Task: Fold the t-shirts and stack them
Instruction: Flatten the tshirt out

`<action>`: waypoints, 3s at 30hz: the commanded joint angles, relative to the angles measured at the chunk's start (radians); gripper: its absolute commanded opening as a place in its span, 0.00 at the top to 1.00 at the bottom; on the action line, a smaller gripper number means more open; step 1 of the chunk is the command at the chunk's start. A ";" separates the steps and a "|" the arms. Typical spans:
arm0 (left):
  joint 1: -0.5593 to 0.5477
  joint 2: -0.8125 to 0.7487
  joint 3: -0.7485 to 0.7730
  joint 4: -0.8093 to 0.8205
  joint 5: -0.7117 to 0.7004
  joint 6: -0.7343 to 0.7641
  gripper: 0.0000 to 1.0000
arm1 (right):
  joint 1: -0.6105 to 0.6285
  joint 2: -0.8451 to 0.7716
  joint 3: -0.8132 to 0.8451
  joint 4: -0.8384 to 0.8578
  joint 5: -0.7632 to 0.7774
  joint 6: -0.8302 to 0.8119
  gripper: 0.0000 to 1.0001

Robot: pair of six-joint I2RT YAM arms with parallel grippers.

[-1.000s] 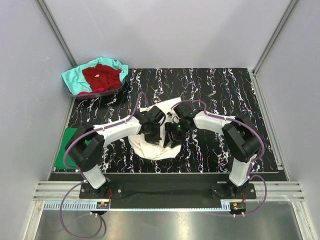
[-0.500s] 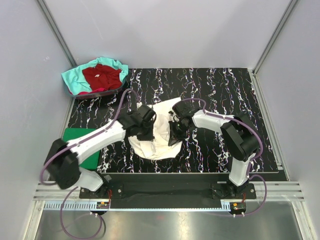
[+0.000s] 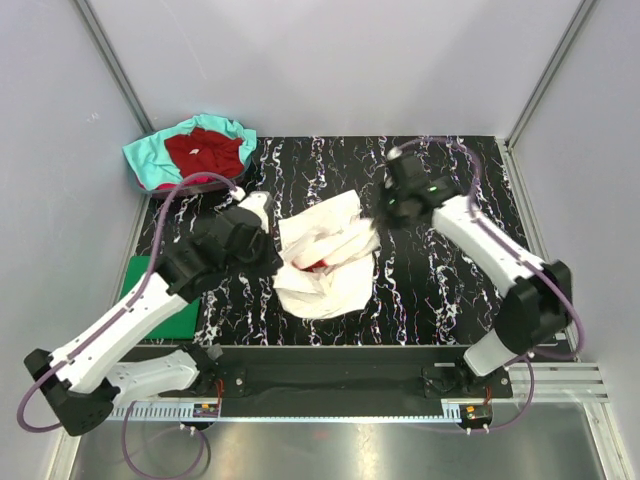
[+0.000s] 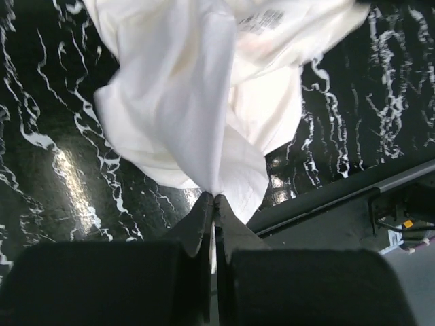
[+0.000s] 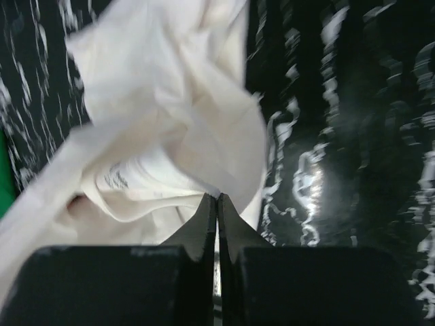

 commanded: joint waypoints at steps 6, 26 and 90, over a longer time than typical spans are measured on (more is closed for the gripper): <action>-0.002 -0.013 0.417 0.012 0.068 0.238 1.00 | -0.269 -0.129 0.516 -0.190 0.264 -0.105 1.00; -0.107 0.173 0.704 0.275 0.476 0.074 1.00 | -0.335 -0.172 1.022 0.370 0.629 -0.625 1.00; 0.308 0.993 0.264 0.398 0.263 0.059 0.26 | -0.496 0.261 -0.153 0.008 0.130 0.039 0.18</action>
